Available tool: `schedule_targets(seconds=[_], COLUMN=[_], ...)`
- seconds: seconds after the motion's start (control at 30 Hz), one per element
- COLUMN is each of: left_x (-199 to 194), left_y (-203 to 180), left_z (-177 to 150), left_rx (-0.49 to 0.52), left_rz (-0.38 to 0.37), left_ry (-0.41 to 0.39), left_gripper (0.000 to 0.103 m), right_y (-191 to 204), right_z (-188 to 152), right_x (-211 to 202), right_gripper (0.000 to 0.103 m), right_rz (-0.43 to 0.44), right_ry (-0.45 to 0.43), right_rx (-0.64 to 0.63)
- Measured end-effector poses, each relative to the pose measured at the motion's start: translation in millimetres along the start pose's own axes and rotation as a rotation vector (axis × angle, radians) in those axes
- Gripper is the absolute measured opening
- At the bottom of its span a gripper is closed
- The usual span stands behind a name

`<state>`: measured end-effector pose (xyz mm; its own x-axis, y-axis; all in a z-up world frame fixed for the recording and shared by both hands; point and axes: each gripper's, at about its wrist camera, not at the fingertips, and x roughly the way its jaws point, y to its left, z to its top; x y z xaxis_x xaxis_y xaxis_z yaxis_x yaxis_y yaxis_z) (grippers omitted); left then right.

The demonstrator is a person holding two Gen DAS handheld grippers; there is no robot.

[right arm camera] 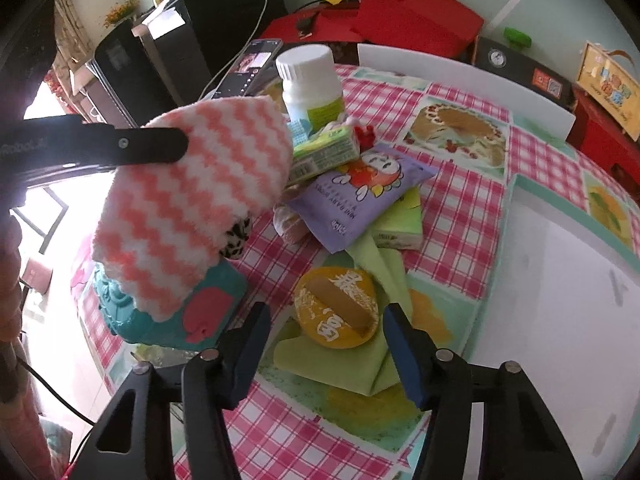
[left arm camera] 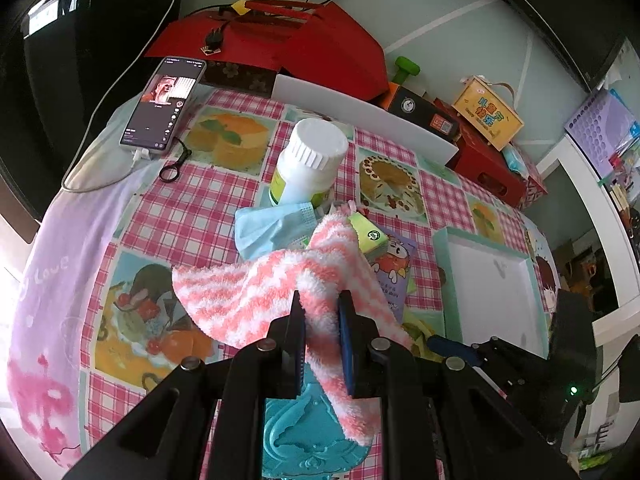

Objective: Organize soft objects
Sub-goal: 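Lift the pink cloth with the left gripper while the right gripper grasps the round yellow cake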

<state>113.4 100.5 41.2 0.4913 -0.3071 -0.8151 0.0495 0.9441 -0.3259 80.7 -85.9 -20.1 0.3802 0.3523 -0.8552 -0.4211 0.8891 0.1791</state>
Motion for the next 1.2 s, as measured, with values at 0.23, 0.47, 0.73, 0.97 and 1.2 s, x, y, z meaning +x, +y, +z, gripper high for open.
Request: schedule_targets(seconds=[0.23, 0.47, 0.73, 0.97, 1.2], left_x=[5, 10, 11, 8, -4], left_y=[2, 4, 3, 1, -9], left_z=[-1, -1, -2, -1, 2], left_rx=[0.0, -0.002, -0.003, -0.021, -0.019], left_rz=[-0.012, -0.016, -0.006, -0.004, 0.003], left_ry=[0.004, 0.015, 0.011, -0.006, -0.043], left_gripper=[0.015, 0.015, 0.015, 0.013, 0.012], right_y=[-11, -11, -11, -11, -16], right_z=[3, 4, 3, 3, 7], right_x=[13, 26, 24, 12, -6], right_gripper=[0.062, 0.053, 0.052, 0.052, 0.052], right_rz=[0.017, 0.034, 0.037, 0.041, 0.056], right_ry=[0.026, 0.051, 0.041, 0.013, -0.035], right_rx=[0.046, 0.045, 0.046, 0.052, 0.062])
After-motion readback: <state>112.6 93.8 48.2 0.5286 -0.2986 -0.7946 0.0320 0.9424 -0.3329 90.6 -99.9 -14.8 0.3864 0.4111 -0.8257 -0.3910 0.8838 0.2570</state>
